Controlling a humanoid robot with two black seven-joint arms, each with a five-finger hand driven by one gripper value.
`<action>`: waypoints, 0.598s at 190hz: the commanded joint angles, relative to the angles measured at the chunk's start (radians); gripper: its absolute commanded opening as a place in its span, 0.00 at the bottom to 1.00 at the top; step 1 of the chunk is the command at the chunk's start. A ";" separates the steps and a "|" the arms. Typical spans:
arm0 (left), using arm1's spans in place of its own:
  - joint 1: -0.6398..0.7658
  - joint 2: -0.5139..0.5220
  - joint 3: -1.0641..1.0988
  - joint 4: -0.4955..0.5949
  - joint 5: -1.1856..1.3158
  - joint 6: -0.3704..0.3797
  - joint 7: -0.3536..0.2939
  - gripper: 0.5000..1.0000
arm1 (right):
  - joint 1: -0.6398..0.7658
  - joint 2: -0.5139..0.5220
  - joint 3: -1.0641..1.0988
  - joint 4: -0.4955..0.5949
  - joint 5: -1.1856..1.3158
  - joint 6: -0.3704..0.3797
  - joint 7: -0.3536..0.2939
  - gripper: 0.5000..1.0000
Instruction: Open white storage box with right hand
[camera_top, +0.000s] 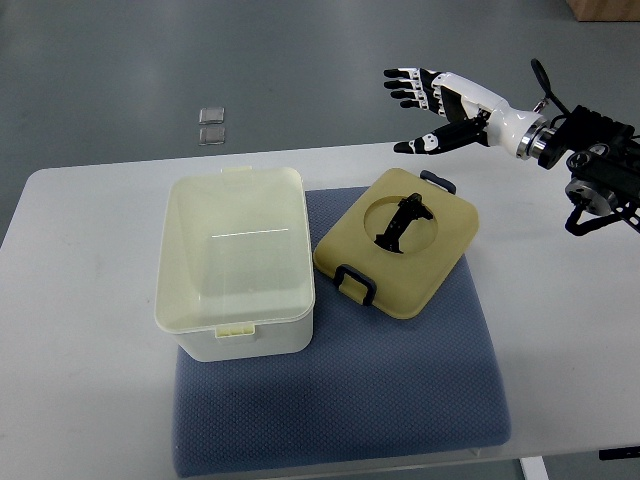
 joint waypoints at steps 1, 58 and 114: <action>0.000 0.000 0.000 0.000 0.000 0.000 0.000 1.00 | -0.021 0.009 0.008 -0.018 0.206 0.028 -0.097 0.81; 0.000 0.000 0.000 0.000 0.000 0.000 0.000 1.00 | -0.035 0.028 0.005 -0.013 0.343 0.080 -0.168 0.81; 0.000 0.000 0.000 0.000 0.000 0.000 0.000 1.00 | -0.044 0.058 0.013 -0.015 0.409 0.076 -0.248 0.81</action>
